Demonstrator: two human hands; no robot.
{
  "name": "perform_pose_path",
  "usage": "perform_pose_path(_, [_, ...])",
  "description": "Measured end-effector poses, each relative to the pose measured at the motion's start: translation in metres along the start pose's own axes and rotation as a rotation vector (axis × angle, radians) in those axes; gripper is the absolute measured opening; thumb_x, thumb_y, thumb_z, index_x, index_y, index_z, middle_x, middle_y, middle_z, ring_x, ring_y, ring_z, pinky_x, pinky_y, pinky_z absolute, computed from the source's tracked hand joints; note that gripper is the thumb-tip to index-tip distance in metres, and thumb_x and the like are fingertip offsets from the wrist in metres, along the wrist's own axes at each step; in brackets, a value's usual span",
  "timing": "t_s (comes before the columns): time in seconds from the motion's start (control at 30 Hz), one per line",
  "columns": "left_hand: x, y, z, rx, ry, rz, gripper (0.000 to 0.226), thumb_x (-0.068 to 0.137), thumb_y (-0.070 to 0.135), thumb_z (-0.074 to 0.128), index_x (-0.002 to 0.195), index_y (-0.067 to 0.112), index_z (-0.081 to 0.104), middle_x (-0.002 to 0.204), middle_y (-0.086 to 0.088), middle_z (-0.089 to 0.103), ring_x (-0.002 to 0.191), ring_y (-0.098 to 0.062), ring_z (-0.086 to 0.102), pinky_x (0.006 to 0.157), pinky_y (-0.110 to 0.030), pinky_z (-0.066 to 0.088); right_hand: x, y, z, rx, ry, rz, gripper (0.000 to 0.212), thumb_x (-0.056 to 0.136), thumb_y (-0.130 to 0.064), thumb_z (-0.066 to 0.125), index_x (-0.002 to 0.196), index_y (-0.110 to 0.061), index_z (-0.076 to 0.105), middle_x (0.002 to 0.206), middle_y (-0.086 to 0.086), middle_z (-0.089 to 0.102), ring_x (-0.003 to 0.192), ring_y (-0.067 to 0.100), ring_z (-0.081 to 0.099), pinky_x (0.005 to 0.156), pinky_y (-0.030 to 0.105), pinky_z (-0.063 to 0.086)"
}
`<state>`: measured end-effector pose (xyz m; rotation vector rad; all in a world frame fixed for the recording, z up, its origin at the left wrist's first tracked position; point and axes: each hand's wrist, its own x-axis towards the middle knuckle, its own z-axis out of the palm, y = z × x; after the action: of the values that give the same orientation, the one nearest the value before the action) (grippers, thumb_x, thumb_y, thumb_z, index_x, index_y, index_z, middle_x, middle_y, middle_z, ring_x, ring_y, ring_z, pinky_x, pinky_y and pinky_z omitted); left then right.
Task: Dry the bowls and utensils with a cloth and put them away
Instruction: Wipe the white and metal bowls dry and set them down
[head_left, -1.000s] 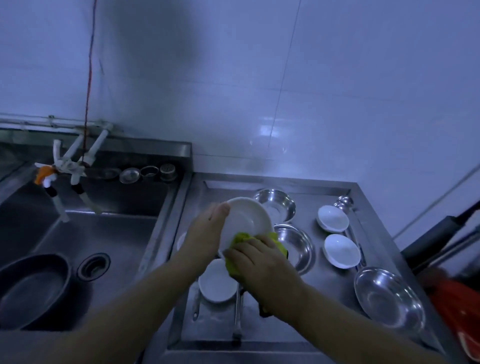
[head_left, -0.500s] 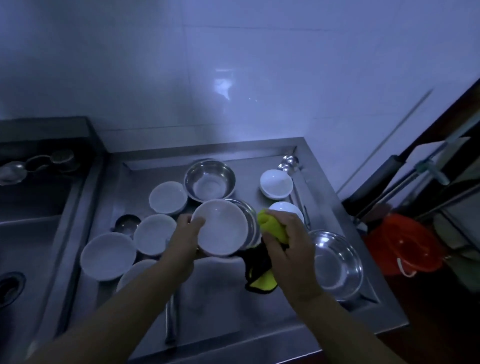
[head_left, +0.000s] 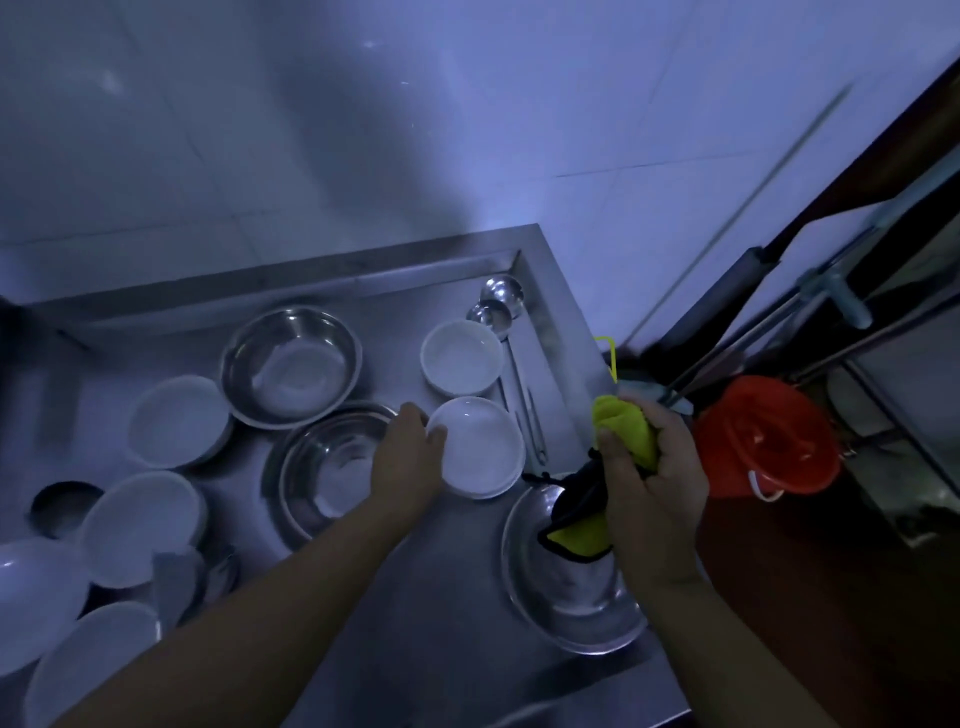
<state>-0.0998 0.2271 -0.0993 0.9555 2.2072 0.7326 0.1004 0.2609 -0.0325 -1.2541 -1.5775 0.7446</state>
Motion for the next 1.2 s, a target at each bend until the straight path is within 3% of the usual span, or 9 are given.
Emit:
perform_pose_path(0.23, [0.015, 0.003, 0.021, 0.234, -0.001, 0.062, 0.018, 0.096, 0.019, 0.044, 0.101, 0.002, 0.047, 0.104, -0.02, 0.049, 0.086, -0.041, 0.055, 0.066, -0.036, 0.035, 0.02, 0.013, -0.001, -0.001, -0.007, 0.038, 0.024, 0.082, -0.024, 0.062, 0.106, -0.023, 0.061, 0.099, -0.011, 0.06, 0.093, -0.013, 0.053, 0.083, 0.003, 0.037])
perform_pose_path(0.4, [0.016, 0.002, 0.027, 0.232, 0.003, 0.072, 0.014, 0.094, 0.015, 0.046, 0.099, 0.002, 0.047, 0.104, -0.021, 0.049, 0.088, -0.042, 0.055, 0.067, -0.038, 0.037, 0.031, 0.017, 0.001, 0.005, -0.003, 0.061, 0.033, 0.079, -0.035, 0.057, 0.107, -0.019, 0.063, 0.099, -0.007, 0.062, 0.093, 0.0, 0.056, 0.085, 0.009, 0.04])
perform_pose_path(0.53, [0.013, 0.009, 0.02, 0.274, 0.005, 0.002, 0.027, 0.094, 0.034, 0.047, 0.102, 0.009, 0.047, 0.109, -0.011, 0.049, 0.095, -0.033, 0.056, 0.074, -0.039, 0.043, 0.035, 0.017, 0.001, 0.021, -0.004, 0.075, 0.034, 0.08, -0.034, 0.058, 0.108, -0.016, 0.064, 0.1, -0.002, 0.063, 0.093, 0.005, 0.057, 0.084, 0.013, 0.043])
perform_pose_path(0.63, [0.031, 0.017, 0.013, 0.096, 0.095, -0.054, 0.033, 0.093, 0.033, 0.051, 0.112, 0.006, 0.051, 0.112, -0.013, 0.053, 0.1, -0.032, 0.056, 0.083, -0.04, 0.044, 0.037, 0.017, -0.001, 0.017, -0.012, 0.062, 0.025, 0.082, -0.021, 0.064, 0.107, -0.023, 0.061, 0.099, -0.011, 0.062, 0.093, -0.008, 0.055, 0.083, 0.007, 0.04])
perform_pose_path(0.73, [0.073, 0.018, 0.014, -0.137, 0.024, -0.21, 0.045, 0.088, 0.032, 0.056, 0.115, -0.004, 0.052, 0.112, -0.022, 0.059, 0.101, -0.037, 0.058, 0.087, -0.039, 0.047, 0.038, 0.018, 0.0, 0.037, -0.021, 0.05, 0.027, 0.08, -0.012, 0.064, 0.104, -0.023, 0.061, 0.096, -0.014, 0.061, 0.09, -0.012, 0.055, 0.079, 0.003, 0.039])
perform_pose_path(0.83, [0.1, 0.017, 0.024, -0.28, -0.081, -0.365, 0.053, 0.082, 0.038, 0.059, 0.111, -0.007, 0.055, 0.107, -0.021, 0.063, 0.096, -0.036, 0.062, 0.078, -0.034, 0.049, 0.038, 0.023, 0.001, 0.043, -0.038, 0.036, 0.027, 0.08, -0.014, 0.064, 0.104, -0.024, 0.061, 0.097, -0.017, 0.062, 0.091, -0.011, 0.056, 0.078, 0.004, 0.04])
perform_pose_path(0.93, [0.109, 0.018, 0.03, -0.418, -0.073, -0.421, 0.038, 0.086, 0.015, 0.06, 0.113, -0.012, 0.055, 0.105, -0.024, 0.061, 0.092, -0.036, 0.061, 0.067, -0.033, 0.048, 0.039, 0.027, 0.001, 0.049, -0.06, 0.018, 0.026, 0.08, -0.023, 0.066, 0.104, -0.031, 0.061, 0.101, -0.027, 0.061, 0.094, -0.01, 0.056, 0.081, 0.004, 0.039])
perform_pose_path(1.1, [0.103, 0.021, 0.01, -0.594, -0.001, -0.384, 0.038, 0.071, 0.005, 0.058, 0.106, -0.011, 0.056, 0.103, -0.029, 0.06, 0.093, -0.038, 0.061, 0.083, -0.048, 0.054, 0.042, 0.018, 0.002, 0.05, -0.081, -0.078, 0.027, 0.079, -0.032, 0.059, 0.105, -0.024, 0.061, 0.102, -0.012, 0.063, 0.097, -0.008, 0.055, 0.085, 0.006, 0.039])
perform_pose_path(1.2, [0.076, 0.03, -0.028, -0.776, -0.005, -0.323, 0.037, 0.065, 0.005, 0.058, 0.101, -0.005, 0.051, 0.103, -0.027, 0.058, 0.093, -0.042, 0.061, 0.079, -0.054, 0.055, 0.041, 0.0, 0.006, 0.063, -0.105, -0.128, 0.026, 0.08, -0.033, 0.059, 0.106, -0.035, 0.061, 0.103, -0.011, 0.063, 0.099, -0.005, 0.056, 0.088, 0.009, 0.04])
